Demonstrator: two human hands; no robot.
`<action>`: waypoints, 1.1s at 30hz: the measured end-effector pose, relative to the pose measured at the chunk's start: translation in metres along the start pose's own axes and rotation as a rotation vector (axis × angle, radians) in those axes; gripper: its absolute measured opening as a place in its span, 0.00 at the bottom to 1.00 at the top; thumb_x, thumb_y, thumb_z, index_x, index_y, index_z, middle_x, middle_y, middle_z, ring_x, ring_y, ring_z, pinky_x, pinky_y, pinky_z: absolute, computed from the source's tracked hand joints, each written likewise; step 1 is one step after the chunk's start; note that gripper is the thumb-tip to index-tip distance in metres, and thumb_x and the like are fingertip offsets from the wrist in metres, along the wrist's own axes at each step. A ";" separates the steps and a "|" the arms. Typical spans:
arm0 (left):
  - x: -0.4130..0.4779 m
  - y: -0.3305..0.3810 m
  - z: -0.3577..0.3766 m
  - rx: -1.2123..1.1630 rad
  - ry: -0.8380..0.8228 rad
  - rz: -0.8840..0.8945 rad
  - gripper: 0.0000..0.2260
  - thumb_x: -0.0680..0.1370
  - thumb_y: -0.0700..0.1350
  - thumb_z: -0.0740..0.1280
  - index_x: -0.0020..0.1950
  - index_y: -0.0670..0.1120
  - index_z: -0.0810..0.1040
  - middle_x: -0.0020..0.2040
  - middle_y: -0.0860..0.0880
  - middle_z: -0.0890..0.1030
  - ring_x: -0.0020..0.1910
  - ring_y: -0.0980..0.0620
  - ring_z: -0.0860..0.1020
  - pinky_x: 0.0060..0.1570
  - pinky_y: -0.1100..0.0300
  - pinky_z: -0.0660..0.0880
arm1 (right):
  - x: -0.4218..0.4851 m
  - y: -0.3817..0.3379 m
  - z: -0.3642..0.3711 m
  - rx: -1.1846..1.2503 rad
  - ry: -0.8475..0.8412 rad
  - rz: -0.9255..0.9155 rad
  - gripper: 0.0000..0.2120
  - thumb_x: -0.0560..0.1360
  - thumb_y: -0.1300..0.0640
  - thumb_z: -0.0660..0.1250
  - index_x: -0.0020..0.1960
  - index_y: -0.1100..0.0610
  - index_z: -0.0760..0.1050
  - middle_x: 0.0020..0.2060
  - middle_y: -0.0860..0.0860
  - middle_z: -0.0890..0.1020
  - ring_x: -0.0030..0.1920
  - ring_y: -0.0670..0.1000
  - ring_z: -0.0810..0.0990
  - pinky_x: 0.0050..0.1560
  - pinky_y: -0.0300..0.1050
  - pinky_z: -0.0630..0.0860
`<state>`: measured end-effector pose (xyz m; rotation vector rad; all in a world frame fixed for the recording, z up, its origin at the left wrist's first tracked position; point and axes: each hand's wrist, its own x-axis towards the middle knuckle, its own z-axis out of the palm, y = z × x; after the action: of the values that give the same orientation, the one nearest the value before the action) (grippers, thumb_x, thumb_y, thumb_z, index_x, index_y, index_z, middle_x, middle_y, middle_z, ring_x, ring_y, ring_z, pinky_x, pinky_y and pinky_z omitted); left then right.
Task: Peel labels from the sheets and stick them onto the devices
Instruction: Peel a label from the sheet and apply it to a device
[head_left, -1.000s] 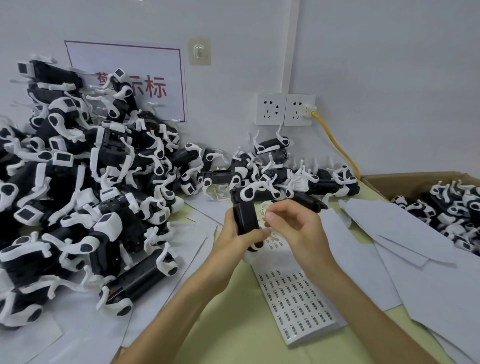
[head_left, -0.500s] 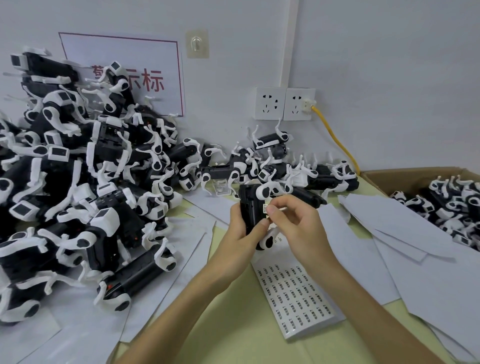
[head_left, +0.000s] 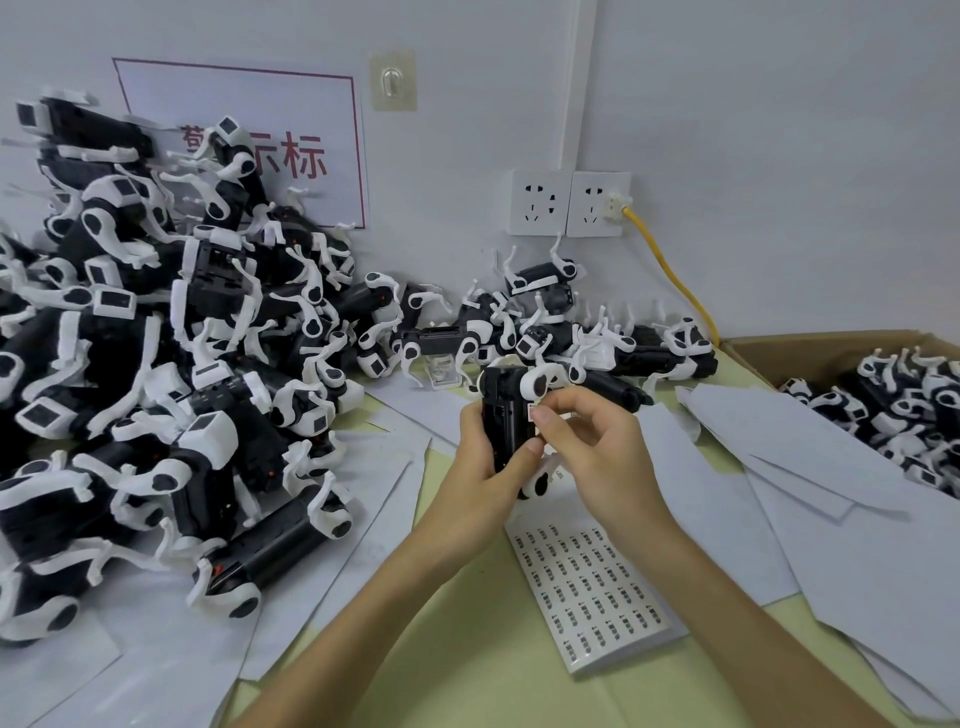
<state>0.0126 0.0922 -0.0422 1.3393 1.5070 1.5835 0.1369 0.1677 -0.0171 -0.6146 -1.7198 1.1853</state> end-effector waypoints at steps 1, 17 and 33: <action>0.000 0.000 0.000 0.003 0.002 0.003 0.14 0.85 0.46 0.66 0.69 0.50 0.66 0.53 0.58 0.80 0.50 0.69 0.79 0.48 0.71 0.75 | 0.000 0.000 0.000 0.002 0.008 0.006 0.03 0.80 0.60 0.69 0.48 0.55 0.81 0.38 0.52 0.85 0.42 0.52 0.85 0.47 0.49 0.81; -0.002 0.001 0.002 0.078 0.033 0.051 0.13 0.84 0.46 0.67 0.64 0.51 0.65 0.54 0.51 0.77 0.47 0.67 0.76 0.47 0.71 0.73 | -0.001 0.003 0.004 0.025 0.042 0.049 0.04 0.80 0.58 0.70 0.47 0.56 0.83 0.40 0.51 0.86 0.43 0.51 0.86 0.45 0.41 0.81; -0.003 -0.002 0.006 0.119 0.033 0.048 0.13 0.85 0.48 0.65 0.65 0.53 0.63 0.56 0.46 0.77 0.54 0.51 0.77 0.49 0.64 0.71 | -0.006 0.005 0.010 0.069 0.110 0.092 0.04 0.79 0.57 0.71 0.47 0.55 0.83 0.38 0.53 0.85 0.37 0.45 0.83 0.38 0.31 0.76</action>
<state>0.0185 0.0922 -0.0458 1.4311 1.6220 1.5743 0.1305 0.1601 -0.0252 -0.7098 -1.5662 1.2467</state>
